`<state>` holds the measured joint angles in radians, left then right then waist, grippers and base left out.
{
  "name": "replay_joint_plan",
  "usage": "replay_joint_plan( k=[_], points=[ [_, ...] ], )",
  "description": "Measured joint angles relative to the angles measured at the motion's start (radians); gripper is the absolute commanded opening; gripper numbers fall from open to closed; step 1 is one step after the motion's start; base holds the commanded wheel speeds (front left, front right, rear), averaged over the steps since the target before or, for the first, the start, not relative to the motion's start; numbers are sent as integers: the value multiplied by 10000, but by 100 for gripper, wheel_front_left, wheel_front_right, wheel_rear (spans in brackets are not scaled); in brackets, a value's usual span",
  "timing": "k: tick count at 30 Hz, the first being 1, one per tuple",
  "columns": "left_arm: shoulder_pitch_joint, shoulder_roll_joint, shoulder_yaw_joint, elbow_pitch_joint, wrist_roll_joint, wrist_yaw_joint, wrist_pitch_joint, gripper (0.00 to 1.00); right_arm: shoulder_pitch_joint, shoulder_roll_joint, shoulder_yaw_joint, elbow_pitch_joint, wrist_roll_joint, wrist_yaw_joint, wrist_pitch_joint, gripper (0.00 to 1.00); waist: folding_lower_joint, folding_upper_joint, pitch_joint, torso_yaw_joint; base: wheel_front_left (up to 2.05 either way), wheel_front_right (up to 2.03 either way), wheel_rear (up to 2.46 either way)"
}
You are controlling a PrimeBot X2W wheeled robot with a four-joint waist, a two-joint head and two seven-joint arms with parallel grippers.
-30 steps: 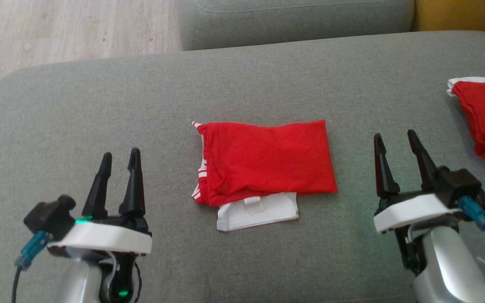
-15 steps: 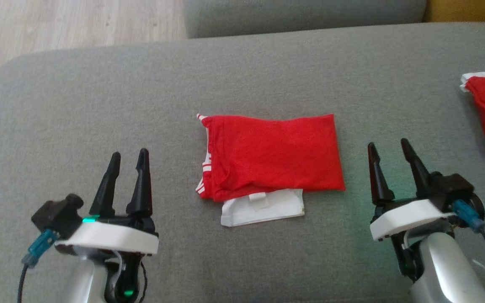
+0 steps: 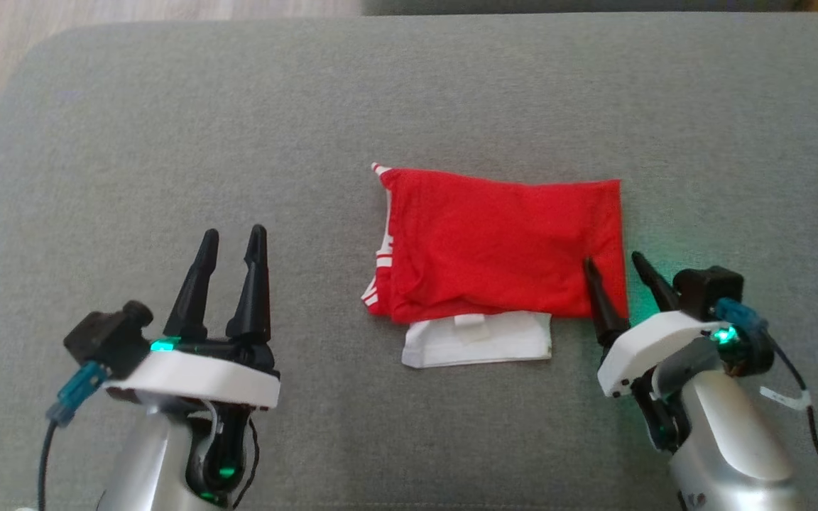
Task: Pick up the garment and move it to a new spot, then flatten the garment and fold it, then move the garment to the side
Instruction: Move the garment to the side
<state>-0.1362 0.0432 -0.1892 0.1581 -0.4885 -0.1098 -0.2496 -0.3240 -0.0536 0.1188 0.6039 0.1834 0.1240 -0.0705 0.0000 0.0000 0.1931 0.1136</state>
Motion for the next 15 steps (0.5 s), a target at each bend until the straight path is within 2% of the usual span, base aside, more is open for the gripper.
replay_joint_plan(
  k=[8,10,11,15],
  points=[
    [-136,0,-6,21,0,0,0,100,-797,-46,477,1313,627,0,360,100,0,0,182,308,0,0,0],
    [-136,0,6,29,0,2,0,100,-974,-69,646,1538,660,0,357,18,0,0,174,299,0,0,0],
    [-135,0,23,31,0,4,0,100,-1019,-84,729,1588,673,0,347,0,0,0,163,278,0,0,0],
    [-135,0,54,36,0,10,0,100,-1157,-56,945,1862,334,2,0,0,0,0,92,91,0,0,0]
  ],
)
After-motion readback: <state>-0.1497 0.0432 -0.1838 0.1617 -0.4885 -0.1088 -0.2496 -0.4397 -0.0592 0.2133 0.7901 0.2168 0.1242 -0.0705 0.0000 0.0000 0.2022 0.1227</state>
